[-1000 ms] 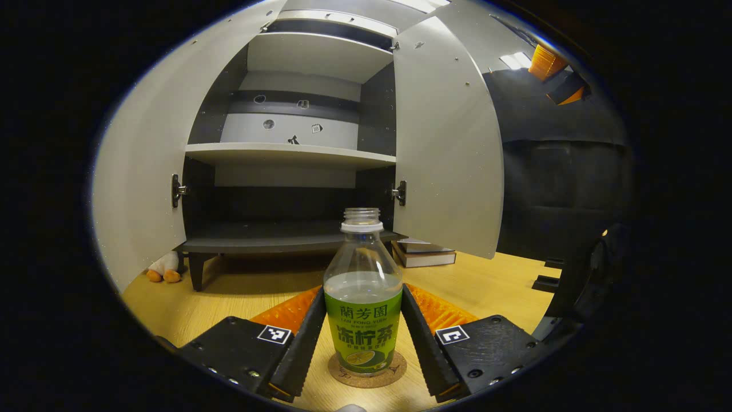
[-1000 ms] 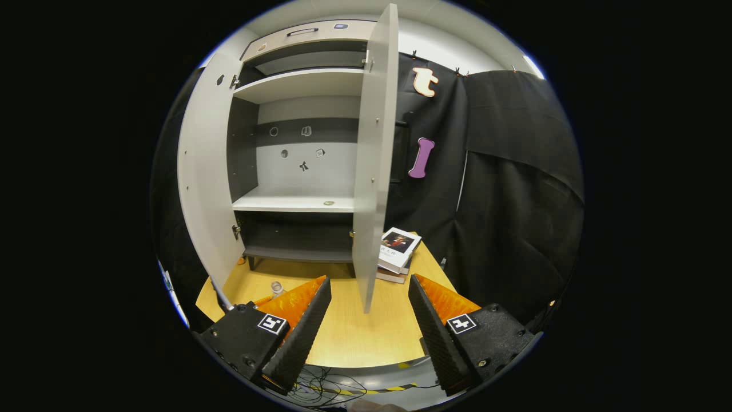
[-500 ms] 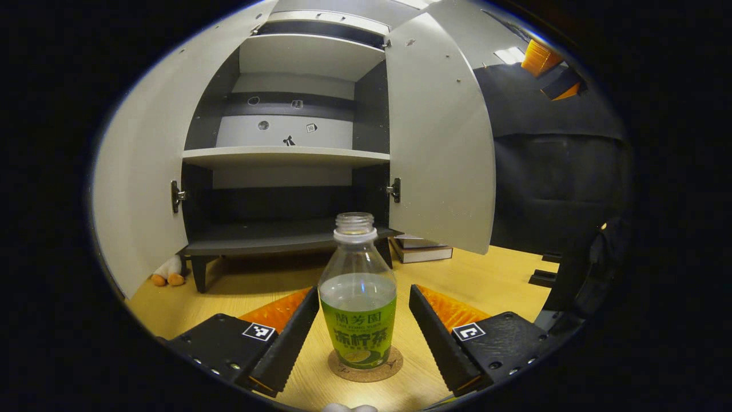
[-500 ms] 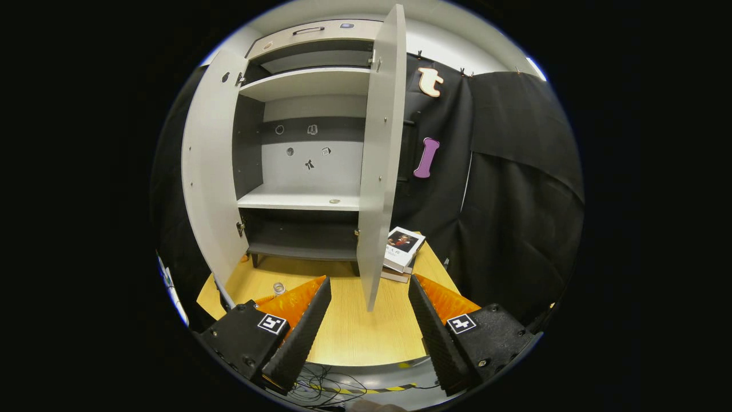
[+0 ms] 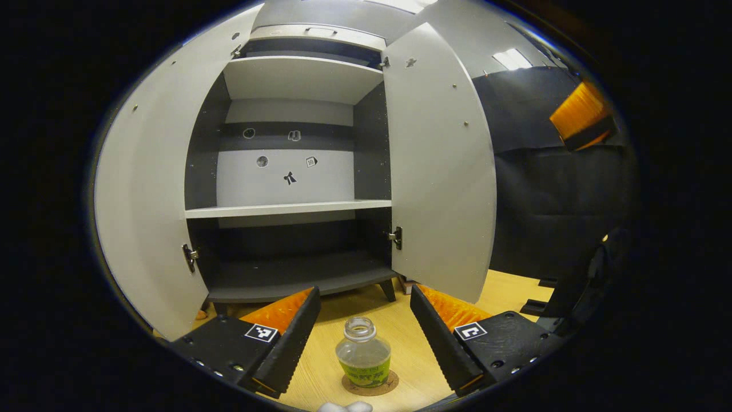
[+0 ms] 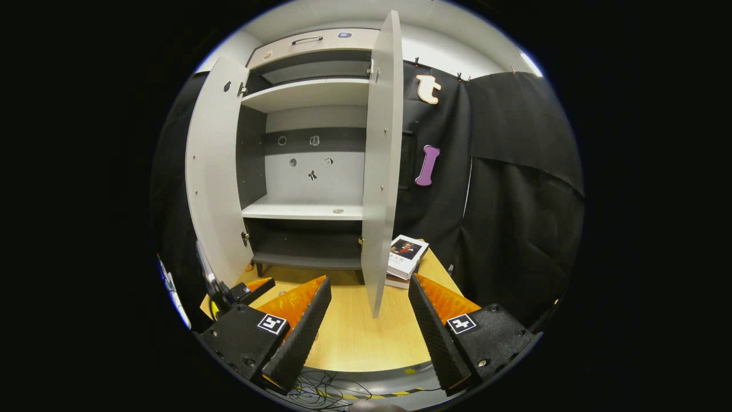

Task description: Grasp the bottle in the cabinet with the left hand and place it on the coaster, then close the right door with the right hand and the left door with the left hand.

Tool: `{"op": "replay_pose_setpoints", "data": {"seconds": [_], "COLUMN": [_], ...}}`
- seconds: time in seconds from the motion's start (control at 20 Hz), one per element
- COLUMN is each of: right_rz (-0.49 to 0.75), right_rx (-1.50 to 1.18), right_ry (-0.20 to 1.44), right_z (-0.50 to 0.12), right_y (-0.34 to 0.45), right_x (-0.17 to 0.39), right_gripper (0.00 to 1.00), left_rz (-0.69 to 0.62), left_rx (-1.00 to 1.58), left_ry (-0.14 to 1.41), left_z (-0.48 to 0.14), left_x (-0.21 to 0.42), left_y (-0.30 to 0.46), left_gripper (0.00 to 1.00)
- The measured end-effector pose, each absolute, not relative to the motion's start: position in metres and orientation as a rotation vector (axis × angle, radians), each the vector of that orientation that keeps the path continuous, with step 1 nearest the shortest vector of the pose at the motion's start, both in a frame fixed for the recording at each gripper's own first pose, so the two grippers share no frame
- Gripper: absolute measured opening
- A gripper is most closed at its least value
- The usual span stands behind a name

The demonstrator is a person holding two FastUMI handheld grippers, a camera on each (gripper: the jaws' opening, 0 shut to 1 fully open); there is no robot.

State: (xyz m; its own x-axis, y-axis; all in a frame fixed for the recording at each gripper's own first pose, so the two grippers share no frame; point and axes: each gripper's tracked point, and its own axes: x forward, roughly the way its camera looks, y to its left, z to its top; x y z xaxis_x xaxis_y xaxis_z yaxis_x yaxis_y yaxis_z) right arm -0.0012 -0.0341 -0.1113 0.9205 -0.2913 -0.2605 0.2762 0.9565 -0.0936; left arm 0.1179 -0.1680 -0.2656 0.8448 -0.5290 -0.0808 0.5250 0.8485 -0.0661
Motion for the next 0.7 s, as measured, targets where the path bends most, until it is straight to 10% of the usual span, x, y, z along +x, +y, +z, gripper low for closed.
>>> {"op": "replay_pose_setpoints", "data": {"seconds": [0.7], "right_rz": [-0.264], "right_rx": [-0.013], "right_ry": [0.142], "right_z": [-0.059], "right_y": [-0.097], "right_x": [0.031], "right_gripper": [0.84], "left_rz": [-0.234], "left_rx": [-0.046], "left_ry": [0.128], "left_z": [-0.157], "left_x": [0.107], "left_y": [-0.032], "left_gripper": [0.97]}}
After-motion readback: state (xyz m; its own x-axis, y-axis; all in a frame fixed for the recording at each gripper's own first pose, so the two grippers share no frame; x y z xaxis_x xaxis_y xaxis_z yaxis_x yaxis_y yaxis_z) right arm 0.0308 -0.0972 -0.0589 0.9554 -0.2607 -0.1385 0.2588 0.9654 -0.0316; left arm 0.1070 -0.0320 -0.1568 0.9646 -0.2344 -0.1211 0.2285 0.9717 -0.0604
